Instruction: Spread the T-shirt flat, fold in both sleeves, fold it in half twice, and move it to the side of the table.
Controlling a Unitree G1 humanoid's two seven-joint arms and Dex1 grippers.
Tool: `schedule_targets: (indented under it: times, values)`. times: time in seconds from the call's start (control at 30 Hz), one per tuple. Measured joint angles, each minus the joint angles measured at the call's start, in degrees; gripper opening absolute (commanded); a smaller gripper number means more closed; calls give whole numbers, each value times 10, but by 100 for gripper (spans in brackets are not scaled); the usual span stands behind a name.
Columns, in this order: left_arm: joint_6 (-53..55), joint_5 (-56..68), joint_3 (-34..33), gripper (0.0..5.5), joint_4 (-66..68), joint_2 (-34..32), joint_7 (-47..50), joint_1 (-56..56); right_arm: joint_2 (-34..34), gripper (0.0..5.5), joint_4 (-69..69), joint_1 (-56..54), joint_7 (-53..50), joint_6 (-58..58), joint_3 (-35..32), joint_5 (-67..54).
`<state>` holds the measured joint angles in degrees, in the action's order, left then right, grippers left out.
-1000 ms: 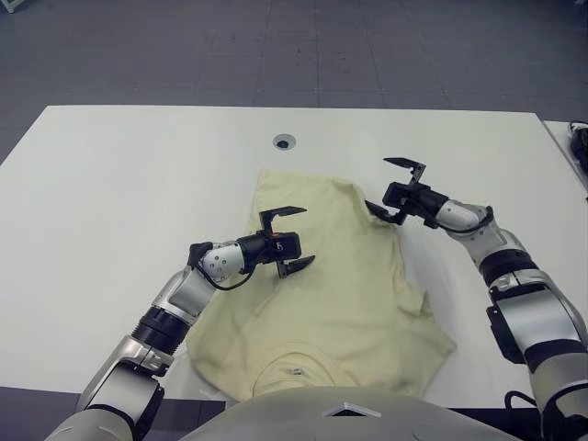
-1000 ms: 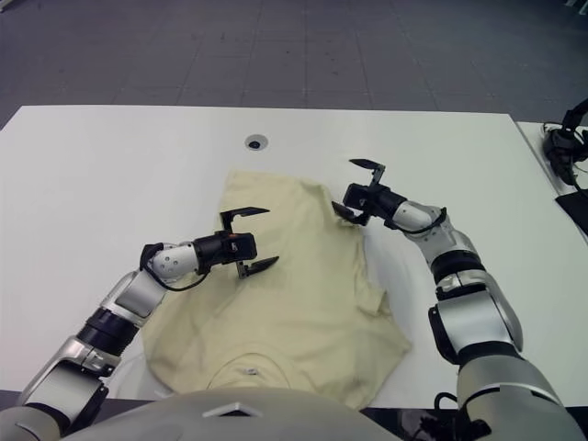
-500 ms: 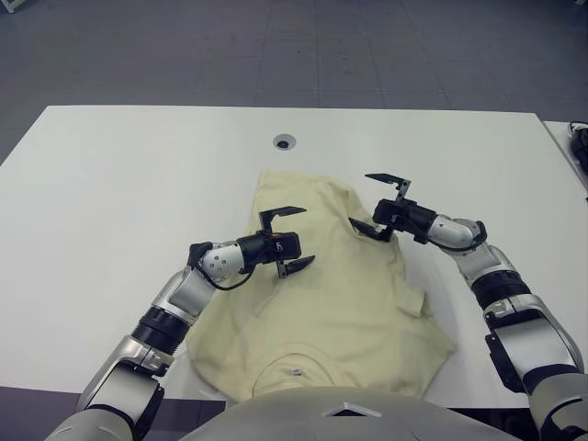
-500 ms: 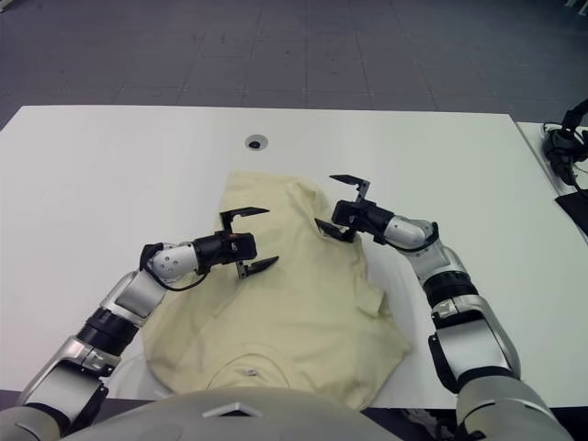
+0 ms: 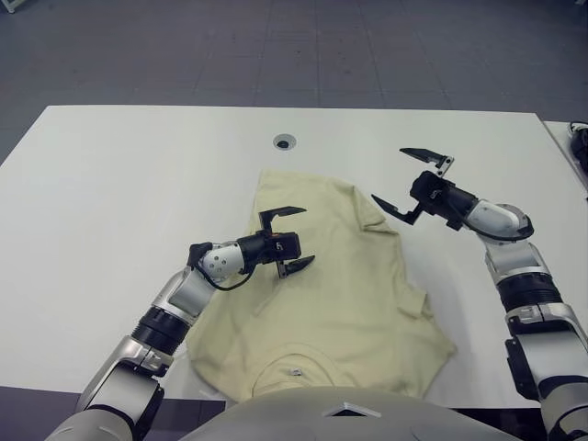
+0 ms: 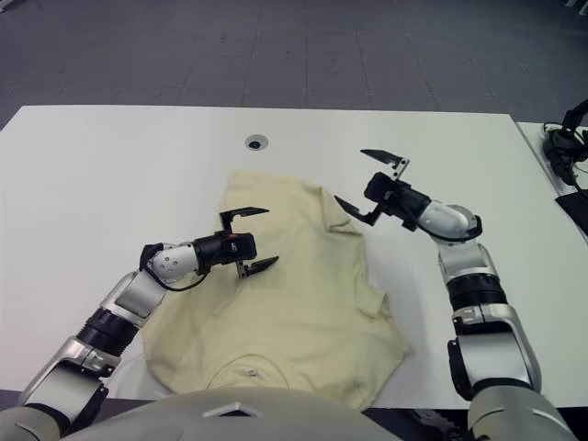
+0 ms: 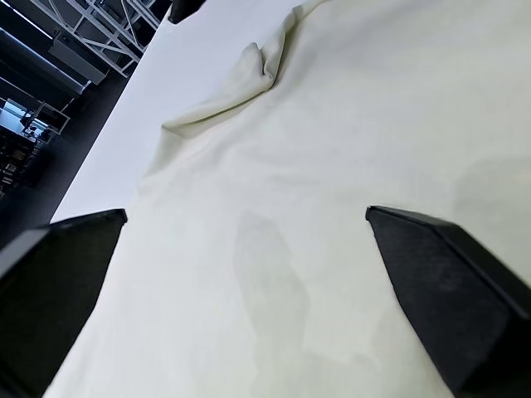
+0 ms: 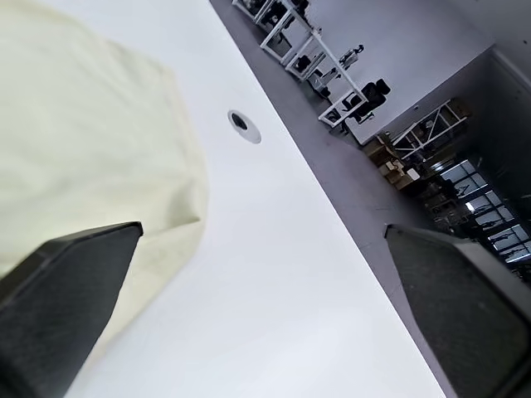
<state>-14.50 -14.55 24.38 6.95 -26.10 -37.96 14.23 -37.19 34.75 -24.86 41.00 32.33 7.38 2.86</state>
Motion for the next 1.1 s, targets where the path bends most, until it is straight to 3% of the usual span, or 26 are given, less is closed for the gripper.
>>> schedule_targets:
  times: [0.57, 1.07, 1.1]
  values:
    - [-1, 0, -1, 537, 0, 0, 0, 0, -30, 540, 32, 3, -62, 31, 44, 145]
    - [-1, 0, -1, 537, 0, 0, 0, 0, -28, 540, 24, -14, -74, 27, 68, 169]
    - [-1, 0, -1, 540, 0, 0, 0, 0, -26, 520, 24, -17, -75, 27, 70, 173]
